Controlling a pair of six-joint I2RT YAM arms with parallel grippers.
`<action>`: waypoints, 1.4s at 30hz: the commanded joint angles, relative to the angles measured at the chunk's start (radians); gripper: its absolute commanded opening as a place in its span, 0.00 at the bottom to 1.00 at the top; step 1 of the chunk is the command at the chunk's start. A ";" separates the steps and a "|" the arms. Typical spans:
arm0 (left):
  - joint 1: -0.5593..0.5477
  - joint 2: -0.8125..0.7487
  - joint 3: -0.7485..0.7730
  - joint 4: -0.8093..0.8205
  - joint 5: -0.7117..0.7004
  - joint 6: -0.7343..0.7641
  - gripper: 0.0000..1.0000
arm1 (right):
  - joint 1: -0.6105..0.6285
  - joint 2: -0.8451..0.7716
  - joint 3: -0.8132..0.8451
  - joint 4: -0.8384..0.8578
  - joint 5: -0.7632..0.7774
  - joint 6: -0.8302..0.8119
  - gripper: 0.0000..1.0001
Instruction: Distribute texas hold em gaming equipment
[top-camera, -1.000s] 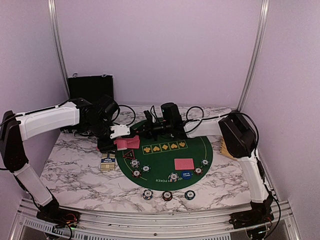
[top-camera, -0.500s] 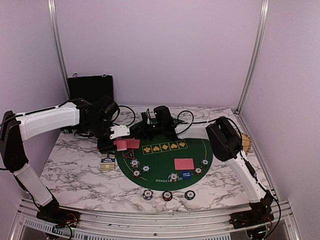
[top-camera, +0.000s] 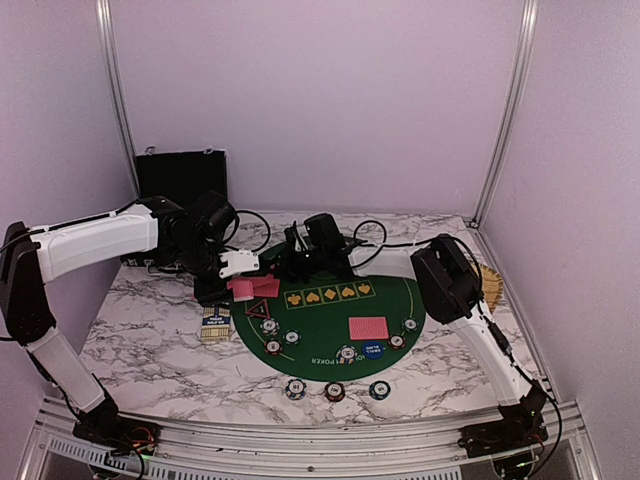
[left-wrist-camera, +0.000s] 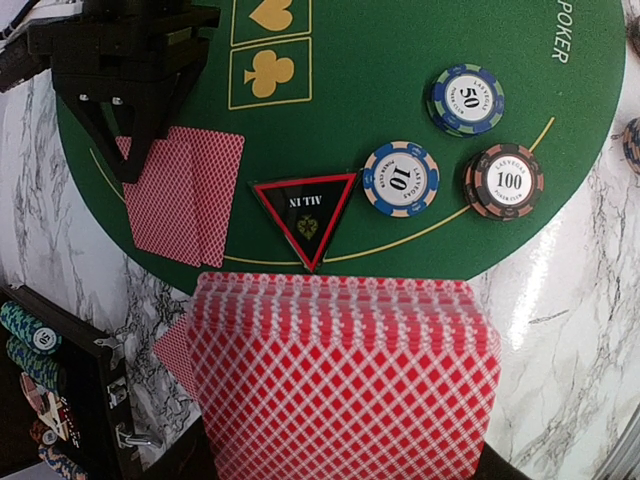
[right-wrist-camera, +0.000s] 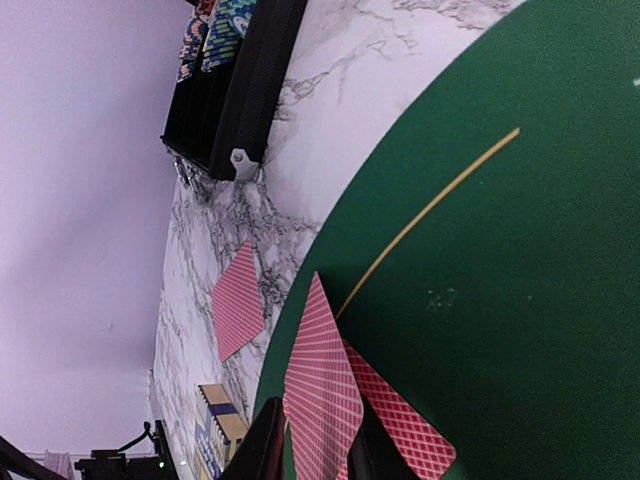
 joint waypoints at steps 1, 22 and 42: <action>0.004 -0.030 0.001 -0.015 0.009 0.006 0.02 | -0.006 -0.033 -0.009 -0.080 0.045 -0.066 0.27; 0.004 -0.022 0.009 -0.021 0.013 0.004 0.02 | -0.007 -0.223 -0.160 -0.197 0.206 -0.197 0.68; 0.004 -0.009 0.032 -0.021 0.020 -0.003 0.02 | 0.074 -0.525 -0.745 0.437 -0.170 0.160 0.92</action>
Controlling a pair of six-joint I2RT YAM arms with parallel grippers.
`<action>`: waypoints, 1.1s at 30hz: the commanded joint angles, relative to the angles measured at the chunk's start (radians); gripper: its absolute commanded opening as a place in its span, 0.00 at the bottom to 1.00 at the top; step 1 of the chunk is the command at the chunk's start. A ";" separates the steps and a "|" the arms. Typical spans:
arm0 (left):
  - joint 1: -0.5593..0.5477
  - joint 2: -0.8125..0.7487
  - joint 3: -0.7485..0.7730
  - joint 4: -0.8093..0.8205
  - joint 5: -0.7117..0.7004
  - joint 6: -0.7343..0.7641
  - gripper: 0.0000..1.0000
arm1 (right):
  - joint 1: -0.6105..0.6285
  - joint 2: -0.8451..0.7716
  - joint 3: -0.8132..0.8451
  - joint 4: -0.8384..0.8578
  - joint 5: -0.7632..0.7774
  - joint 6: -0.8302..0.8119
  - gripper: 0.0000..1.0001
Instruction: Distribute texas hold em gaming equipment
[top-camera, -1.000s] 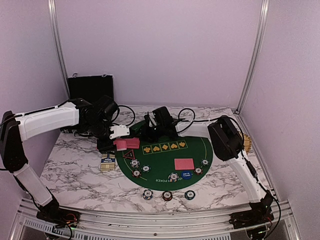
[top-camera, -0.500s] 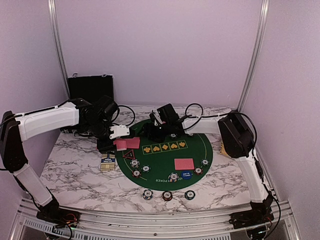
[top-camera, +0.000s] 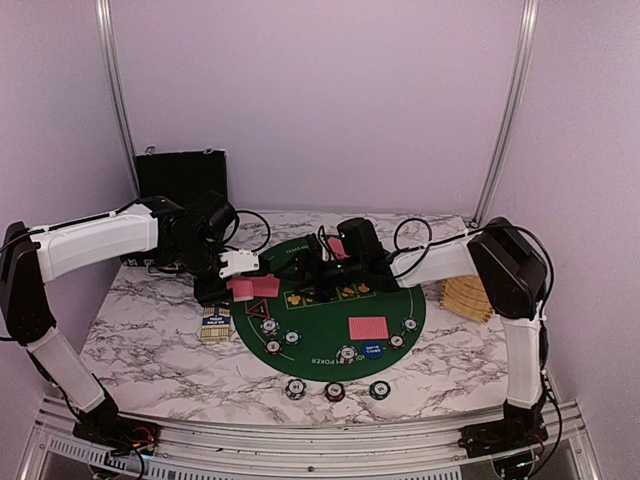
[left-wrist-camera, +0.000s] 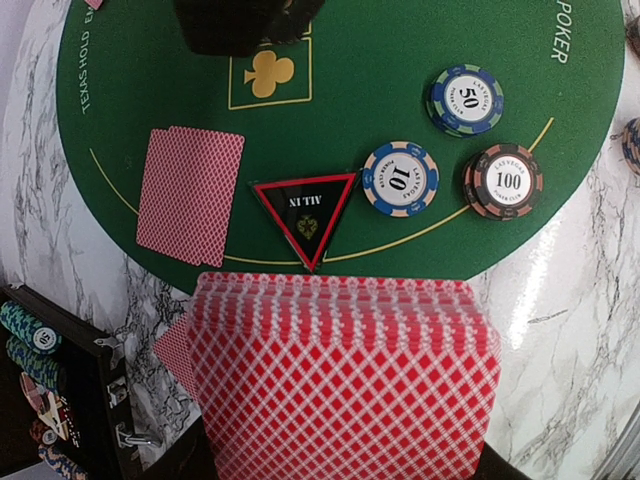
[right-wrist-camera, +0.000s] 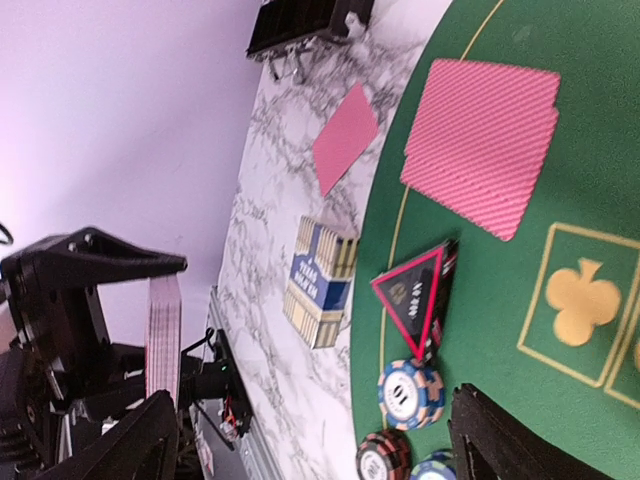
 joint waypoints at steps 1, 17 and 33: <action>0.004 -0.008 0.032 -0.018 0.021 -0.003 0.02 | 0.049 -0.013 -0.054 0.233 -0.106 0.137 0.92; 0.003 -0.009 0.047 -0.019 0.047 -0.023 0.02 | 0.106 0.070 0.005 0.361 -0.149 0.261 0.93; 0.003 -0.008 0.056 -0.024 0.056 -0.030 0.02 | 0.127 0.149 0.097 0.417 -0.164 0.332 0.93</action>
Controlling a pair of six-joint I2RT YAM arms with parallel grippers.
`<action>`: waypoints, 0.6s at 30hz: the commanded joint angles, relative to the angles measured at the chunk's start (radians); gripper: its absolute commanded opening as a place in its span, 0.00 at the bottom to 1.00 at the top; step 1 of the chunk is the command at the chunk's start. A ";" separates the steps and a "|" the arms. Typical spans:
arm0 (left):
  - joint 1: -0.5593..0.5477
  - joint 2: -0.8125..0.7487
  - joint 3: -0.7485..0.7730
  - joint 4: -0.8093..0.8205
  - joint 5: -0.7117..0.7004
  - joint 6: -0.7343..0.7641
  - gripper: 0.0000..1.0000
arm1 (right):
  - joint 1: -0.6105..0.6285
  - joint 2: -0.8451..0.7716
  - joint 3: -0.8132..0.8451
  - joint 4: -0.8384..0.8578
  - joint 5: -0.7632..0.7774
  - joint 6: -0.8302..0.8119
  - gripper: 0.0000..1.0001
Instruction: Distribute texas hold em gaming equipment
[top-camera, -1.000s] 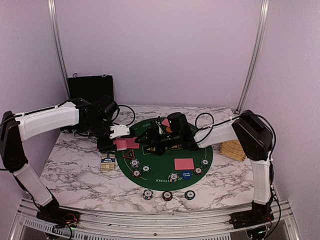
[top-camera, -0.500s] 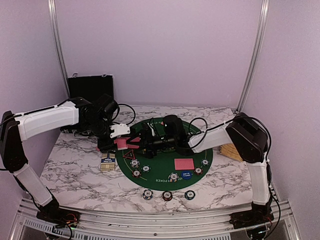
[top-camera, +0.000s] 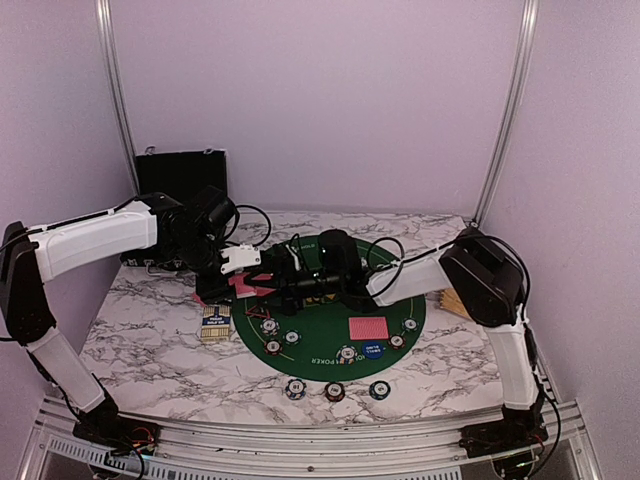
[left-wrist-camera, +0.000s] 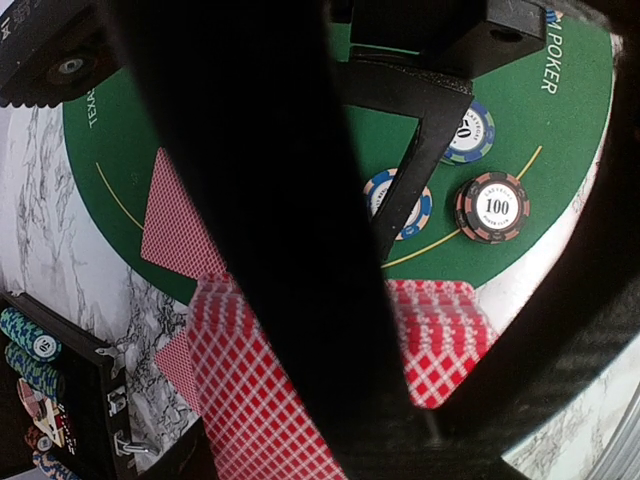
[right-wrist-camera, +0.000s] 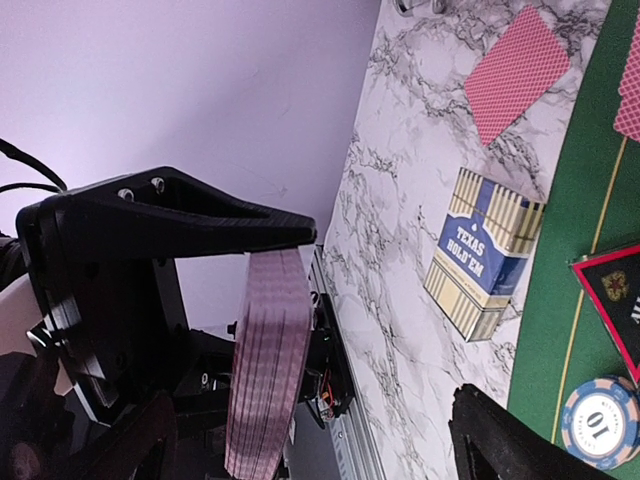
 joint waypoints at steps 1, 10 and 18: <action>0.003 -0.006 0.032 -0.020 0.021 -0.008 0.02 | 0.013 0.039 0.061 0.056 -0.011 0.034 0.93; 0.000 0.001 0.038 -0.020 0.043 -0.021 0.02 | 0.025 0.100 0.137 0.084 -0.018 0.078 0.93; -0.001 0.003 0.046 -0.020 0.062 -0.026 0.02 | 0.036 0.161 0.228 0.076 -0.026 0.107 0.94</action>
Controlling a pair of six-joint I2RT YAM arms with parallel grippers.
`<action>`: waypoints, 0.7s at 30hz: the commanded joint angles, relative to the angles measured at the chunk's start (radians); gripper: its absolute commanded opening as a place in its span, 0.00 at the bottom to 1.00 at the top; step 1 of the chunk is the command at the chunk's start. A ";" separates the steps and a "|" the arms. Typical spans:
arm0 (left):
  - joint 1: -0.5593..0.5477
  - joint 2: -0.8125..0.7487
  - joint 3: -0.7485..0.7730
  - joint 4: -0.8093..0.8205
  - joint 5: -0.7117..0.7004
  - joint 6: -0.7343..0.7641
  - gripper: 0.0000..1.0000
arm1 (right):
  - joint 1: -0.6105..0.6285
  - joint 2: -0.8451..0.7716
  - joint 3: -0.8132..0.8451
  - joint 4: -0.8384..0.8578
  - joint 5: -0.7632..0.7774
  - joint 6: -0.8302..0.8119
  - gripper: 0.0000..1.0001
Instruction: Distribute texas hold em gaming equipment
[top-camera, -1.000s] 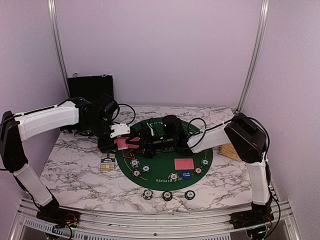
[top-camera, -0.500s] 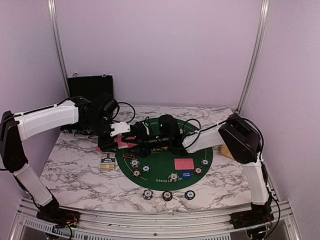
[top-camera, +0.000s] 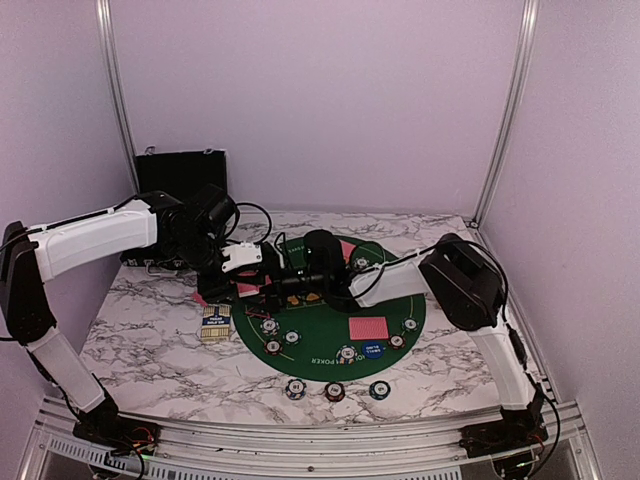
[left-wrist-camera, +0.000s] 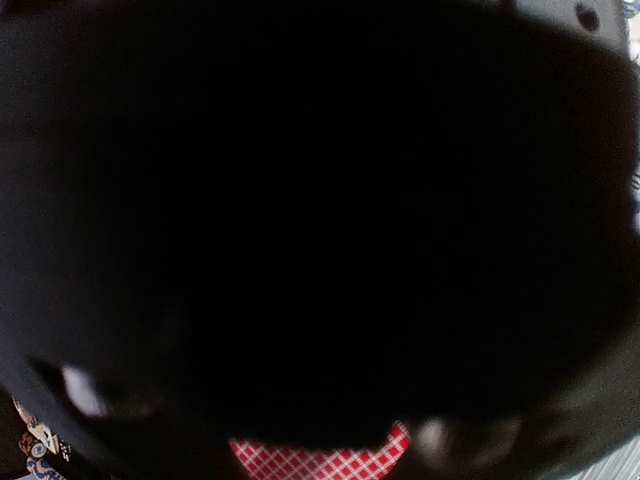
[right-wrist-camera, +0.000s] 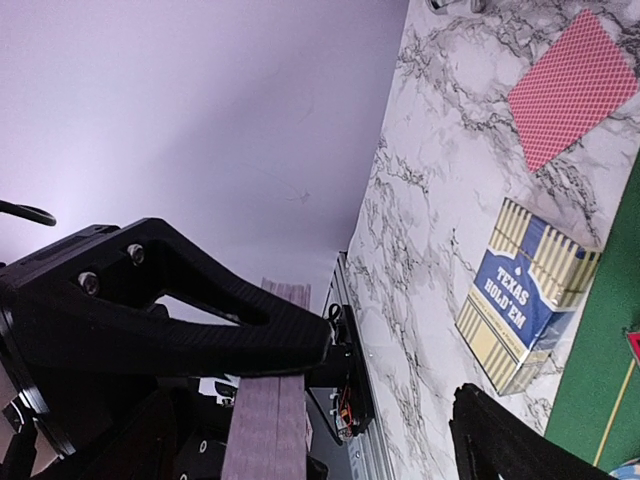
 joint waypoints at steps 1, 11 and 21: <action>-0.002 -0.001 0.033 -0.019 0.028 -0.012 0.02 | 0.014 0.038 0.071 0.018 -0.016 0.022 0.94; -0.002 -0.002 0.039 -0.022 0.035 -0.011 0.02 | 0.016 0.077 0.128 -0.086 -0.015 -0.012 0.92; -0.002 -0.016 0.037 -0.026 0.028 -0.003 0.01 | -0.024 0.040 0.076 -0.184 0.023 -0.089 0.83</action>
